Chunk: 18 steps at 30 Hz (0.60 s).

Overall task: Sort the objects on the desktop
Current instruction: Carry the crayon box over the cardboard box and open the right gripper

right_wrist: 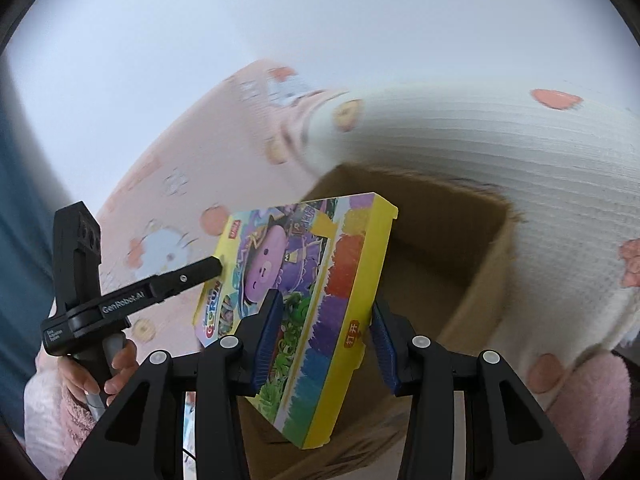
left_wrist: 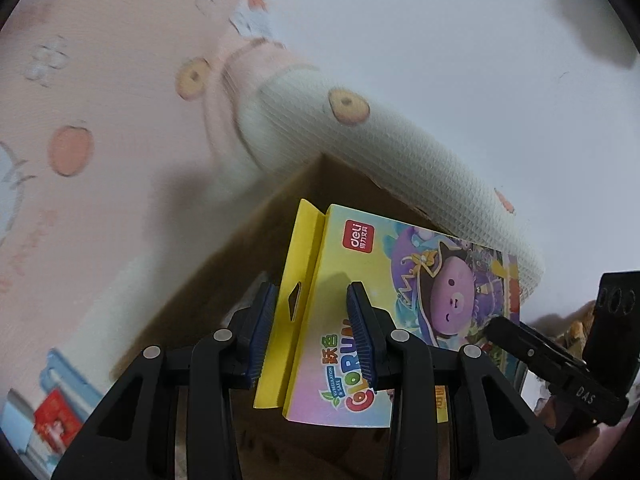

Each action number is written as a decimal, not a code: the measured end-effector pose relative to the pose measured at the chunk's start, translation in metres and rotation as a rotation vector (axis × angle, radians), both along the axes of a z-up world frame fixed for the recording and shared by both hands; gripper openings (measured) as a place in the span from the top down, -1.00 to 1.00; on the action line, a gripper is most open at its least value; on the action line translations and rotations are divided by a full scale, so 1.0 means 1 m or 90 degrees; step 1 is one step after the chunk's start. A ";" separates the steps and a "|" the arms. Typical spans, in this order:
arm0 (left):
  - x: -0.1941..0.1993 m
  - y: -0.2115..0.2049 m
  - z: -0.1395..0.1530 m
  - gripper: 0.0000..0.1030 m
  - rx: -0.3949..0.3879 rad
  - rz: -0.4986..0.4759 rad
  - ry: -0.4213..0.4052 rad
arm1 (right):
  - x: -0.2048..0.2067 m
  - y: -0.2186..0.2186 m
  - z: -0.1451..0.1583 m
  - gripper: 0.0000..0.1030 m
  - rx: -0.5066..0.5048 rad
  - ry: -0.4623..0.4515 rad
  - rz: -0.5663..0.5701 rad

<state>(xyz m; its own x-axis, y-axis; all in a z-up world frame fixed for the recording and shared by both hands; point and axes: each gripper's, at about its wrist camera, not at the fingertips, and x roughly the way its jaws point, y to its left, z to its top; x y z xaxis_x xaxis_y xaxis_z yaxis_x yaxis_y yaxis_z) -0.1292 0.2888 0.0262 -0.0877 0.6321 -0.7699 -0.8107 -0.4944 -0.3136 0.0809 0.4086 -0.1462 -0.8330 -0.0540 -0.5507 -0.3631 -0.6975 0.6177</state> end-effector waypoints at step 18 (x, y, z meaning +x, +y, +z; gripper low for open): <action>0.035 0.108 -0.031 0.45 -0.145 -0.156 0.041 | -0.055 0.037 -0.009 0.45 0.109 -0.138 0.028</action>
<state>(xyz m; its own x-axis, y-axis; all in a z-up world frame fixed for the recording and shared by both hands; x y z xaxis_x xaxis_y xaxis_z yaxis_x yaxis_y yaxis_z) -0.0945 0.3969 -0.0050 -0.0078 0.4522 -0.8919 -0.9290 -0.3334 -0.1609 0.0259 0.4459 -0.1553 -0.6934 0.0220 -0.7202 -0.4413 -0.8031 0.4003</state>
